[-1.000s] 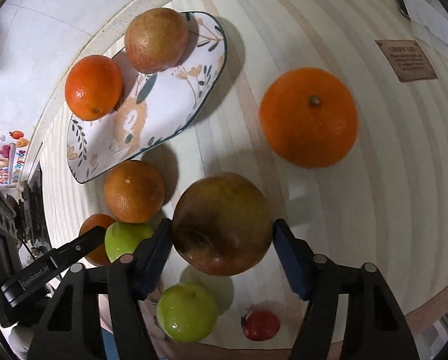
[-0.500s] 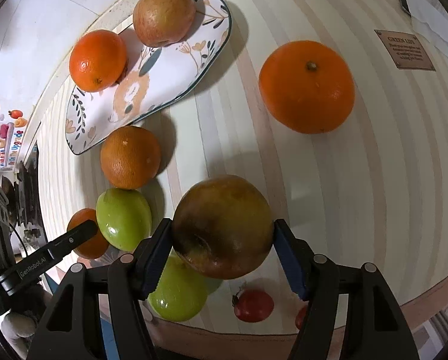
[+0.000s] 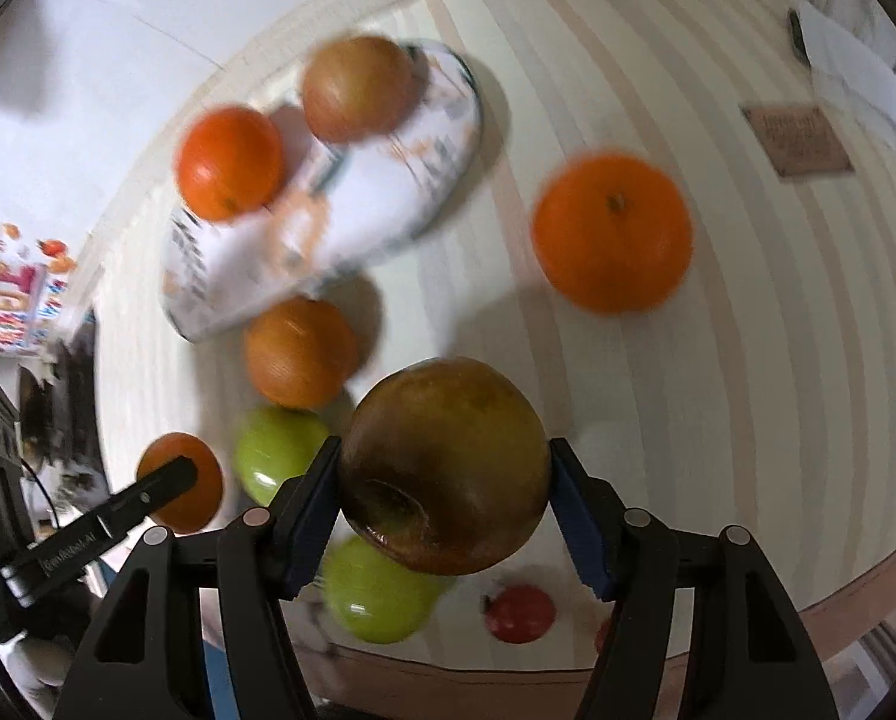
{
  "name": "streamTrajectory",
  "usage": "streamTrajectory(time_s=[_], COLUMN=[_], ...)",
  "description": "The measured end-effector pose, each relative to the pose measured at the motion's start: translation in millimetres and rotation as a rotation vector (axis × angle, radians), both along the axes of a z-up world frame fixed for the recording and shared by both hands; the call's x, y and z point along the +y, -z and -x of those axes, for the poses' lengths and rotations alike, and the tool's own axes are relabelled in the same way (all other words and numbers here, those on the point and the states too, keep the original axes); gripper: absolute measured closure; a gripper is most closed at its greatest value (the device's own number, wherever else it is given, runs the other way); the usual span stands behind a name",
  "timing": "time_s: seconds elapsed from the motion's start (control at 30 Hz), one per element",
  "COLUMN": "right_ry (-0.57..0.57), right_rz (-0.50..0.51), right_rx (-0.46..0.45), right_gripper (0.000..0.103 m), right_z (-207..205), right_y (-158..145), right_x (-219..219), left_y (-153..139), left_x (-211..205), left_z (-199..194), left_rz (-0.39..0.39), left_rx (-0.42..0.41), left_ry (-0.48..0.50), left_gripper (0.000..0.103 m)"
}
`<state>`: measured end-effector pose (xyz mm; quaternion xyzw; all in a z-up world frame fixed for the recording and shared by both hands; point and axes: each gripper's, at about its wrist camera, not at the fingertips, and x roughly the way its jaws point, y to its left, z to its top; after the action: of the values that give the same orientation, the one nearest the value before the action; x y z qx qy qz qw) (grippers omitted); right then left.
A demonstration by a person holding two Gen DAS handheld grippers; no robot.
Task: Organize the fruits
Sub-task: 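Set the orange on the plate with the left tool while the right tool sets the apple there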
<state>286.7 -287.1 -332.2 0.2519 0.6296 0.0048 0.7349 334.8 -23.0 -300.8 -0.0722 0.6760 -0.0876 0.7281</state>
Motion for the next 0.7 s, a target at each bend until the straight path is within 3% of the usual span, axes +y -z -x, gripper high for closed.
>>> streamTrajectory(time_s=[0.13, 0.23, 0.47, 0.7], right_ry=[0.003, 0.004, -0.006, -0.028], right_rz=[-0.023, -0.04, -0.059, -0.058], right_rx=[-0.058, -0.058, 0.016, 0.051], right_gripper=[0.035, 0.035, 0.035, 0.035], right_z=[-33, -65, -120, -138], right_y=[-25, -22, 13, 28], right_x=[-1, 3, 22, 30], left_y=[-29, -31, -2, 23], left_x=[-5, -6, -6, -12], left_z=[-30, -62, -130, -153], left_rz=[0.029, 0.037, -0.036, -0.038], left_rx=[-0.06, -0.064, -0.03, 0.033], left_ry=[0.012, 0.001, 0.008, 0.027], left_gripper=[0.042, 0.042, 0.042, 0.041])
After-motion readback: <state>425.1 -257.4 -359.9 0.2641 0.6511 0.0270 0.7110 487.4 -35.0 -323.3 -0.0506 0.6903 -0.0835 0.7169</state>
